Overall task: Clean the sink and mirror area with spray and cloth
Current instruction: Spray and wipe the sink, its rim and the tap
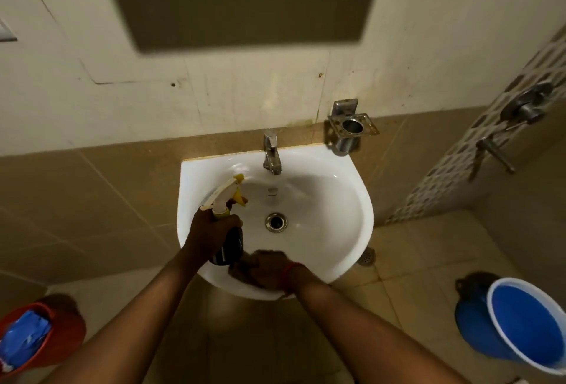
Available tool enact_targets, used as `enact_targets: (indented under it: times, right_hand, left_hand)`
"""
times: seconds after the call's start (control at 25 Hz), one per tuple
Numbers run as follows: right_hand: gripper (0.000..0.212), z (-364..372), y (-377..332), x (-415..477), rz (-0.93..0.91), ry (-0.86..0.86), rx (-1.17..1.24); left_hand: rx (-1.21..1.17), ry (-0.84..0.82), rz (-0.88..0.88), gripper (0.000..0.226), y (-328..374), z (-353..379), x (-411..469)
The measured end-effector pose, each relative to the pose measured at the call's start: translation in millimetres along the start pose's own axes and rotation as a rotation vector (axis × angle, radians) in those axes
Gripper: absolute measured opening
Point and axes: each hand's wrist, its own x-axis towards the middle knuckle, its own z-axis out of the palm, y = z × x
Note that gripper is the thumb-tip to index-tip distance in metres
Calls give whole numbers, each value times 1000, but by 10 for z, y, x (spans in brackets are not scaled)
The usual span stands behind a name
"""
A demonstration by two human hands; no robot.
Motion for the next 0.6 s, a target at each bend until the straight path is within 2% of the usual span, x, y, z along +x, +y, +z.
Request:
enact_targets:
  times: [0.08, 0.2, 0.28, 0.32, 0.4, 0.48, 0.56, 0.6]
  right_hand:
    - [54, -91, -110, -340, -95, -42, 9]
    - [48, -167, 268, -899, -118, 88, -222]
    - [45, -274, 679, -1209, 57, 286, -353]
    - [39, -409, 726, -1437, 156, 408, -246]
    - [18, -693, 707, -1710, 287, 715, 353]
    - [30, -1036, 536, -1876, 341, 931, 973]
    - [34, -1502, 370, -1975, 237, 1128, 1254]
    - [35, -1784, 249, -2030, 105, 1149, 1379]
  left_hand:
    - [-41, 12, -5, 35, 264, -70, -47]
    - [-32, -13, 46, 30, 732, -195, -65]
    - [-24, -10, 93, 27, 1064, -306, -91]
    - [-18, -9, 129, 28, 1233, -374, -118]
    - [23, 20, 226, 34, 1554, -516, -156]
    - [89, 66, 273, 39, 1871, -661, -215]
    - [98, 85, 283, 42, 2162, -771, -281]
    - [94, 91, 297, 43, 2288, -816, -316]
